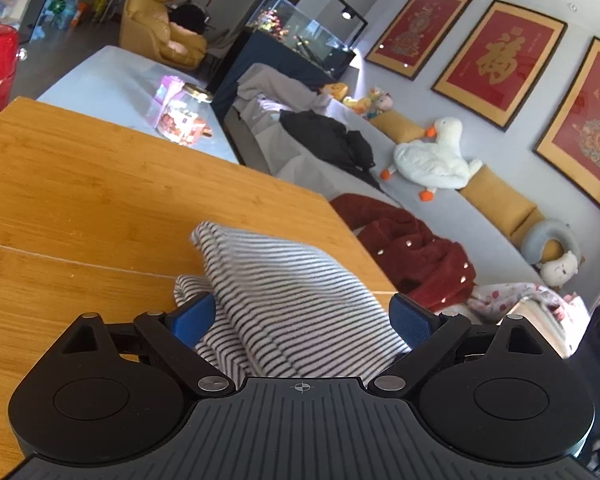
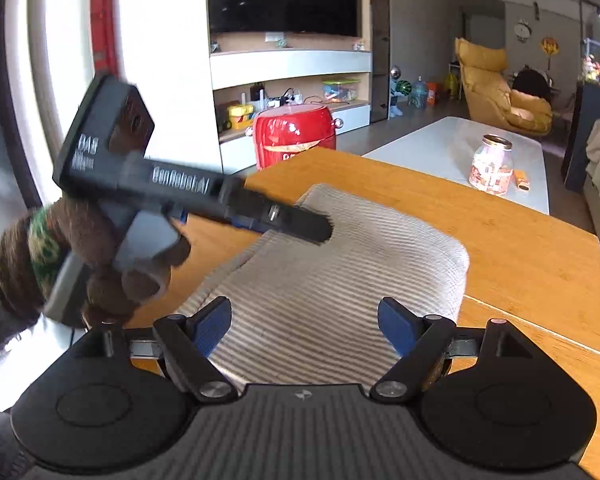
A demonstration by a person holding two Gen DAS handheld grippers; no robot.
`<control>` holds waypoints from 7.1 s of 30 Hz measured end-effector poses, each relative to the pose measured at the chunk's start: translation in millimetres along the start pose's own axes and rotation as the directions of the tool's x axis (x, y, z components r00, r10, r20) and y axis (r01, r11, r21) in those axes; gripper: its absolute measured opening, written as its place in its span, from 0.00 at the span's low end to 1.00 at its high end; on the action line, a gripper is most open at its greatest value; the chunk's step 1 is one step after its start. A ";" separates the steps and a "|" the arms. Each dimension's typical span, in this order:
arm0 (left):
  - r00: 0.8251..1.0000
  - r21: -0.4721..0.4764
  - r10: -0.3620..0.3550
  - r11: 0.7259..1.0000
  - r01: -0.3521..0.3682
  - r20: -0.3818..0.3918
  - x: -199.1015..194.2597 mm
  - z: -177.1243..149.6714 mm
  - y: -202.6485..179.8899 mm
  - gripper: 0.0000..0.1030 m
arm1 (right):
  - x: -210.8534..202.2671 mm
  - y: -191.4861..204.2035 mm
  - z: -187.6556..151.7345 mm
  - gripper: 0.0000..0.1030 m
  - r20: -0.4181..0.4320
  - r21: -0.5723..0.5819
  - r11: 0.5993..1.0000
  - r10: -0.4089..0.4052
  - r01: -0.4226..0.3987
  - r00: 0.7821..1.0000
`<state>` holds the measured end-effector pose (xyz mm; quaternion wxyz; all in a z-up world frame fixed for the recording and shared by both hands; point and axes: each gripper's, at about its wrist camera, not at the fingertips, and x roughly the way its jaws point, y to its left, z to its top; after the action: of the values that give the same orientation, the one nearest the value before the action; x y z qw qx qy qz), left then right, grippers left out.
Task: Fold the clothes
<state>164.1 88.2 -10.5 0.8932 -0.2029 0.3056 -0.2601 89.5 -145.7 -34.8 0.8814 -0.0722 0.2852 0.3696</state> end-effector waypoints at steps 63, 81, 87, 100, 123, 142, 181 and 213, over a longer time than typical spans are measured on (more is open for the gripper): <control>0.999 -0.050 0.038 0.998 -0.037 0.012 -18.2 -3.8 -22.5 0.94 | -4.8 -68.8 -49.2 0.90 0.036 0.341 0.928 -0.172 0.149 0.985; 0.985 -0.199 0.127 0.975 -0.103 0.113 -74.0 -2.8 24.1 0.97 | 7.8 69.0 -36.7 0.54 0.115 -0.108 0.956 -0.260 0.273 0.959; 0.997 -0.156 -0.004 0.988 0.016 0.076 -75.5 -14.3 13.1 0.97 | 2.7 64.9 -43.4 0.50 0.162 -0.148 0.914 -0.355 0.378 0.921; 0.984 -0.212 -0.141 0.970 0.117 -0.106 -27.4 -60.1 -0.8 0.67 | -28.3 49.3 -20.2 0.17 0.283 -0.144 0.944 -0.248 0.296 0.927; 0.993 -0.073 0.067 0.994 -0.075 -0.098 -34.3 -54.0 -12.6 0.75 | -20.7 33.0 -41.1 0.19 0.089 0.022 0.999 -0.027 0.025 0.996; 1.000 0.171 0.013 0.985 -0.014 0.007 -27.2 -1.0 -70.9 0.80 | -19.7 75.1 -47.6 0.63 0.130 -0.237 0.961 -0.116 0.144 0.985; 0.997 0.174 0.008 0.985 0.005 -0.073 -6.1 -14.3 -46.7 0.87 | -12.5 -32.1 -71.1 1.00 -0.044 0.190 0.957 -0.216 0.221 0.975; 0.998 0.109 0.065 0.992 -0.066 0.014 -36.8 -1.9 -37.3 0.91 | 79.8 -92.5 13.4 0.76 -0.096 0.189 0.929 -0.304 0.317 0.948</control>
<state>125.2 80.3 23.8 0.9126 -0.1451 0.2927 -0.2460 204.6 -158.7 -75.8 0.9218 -0.0387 0.3346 0.1920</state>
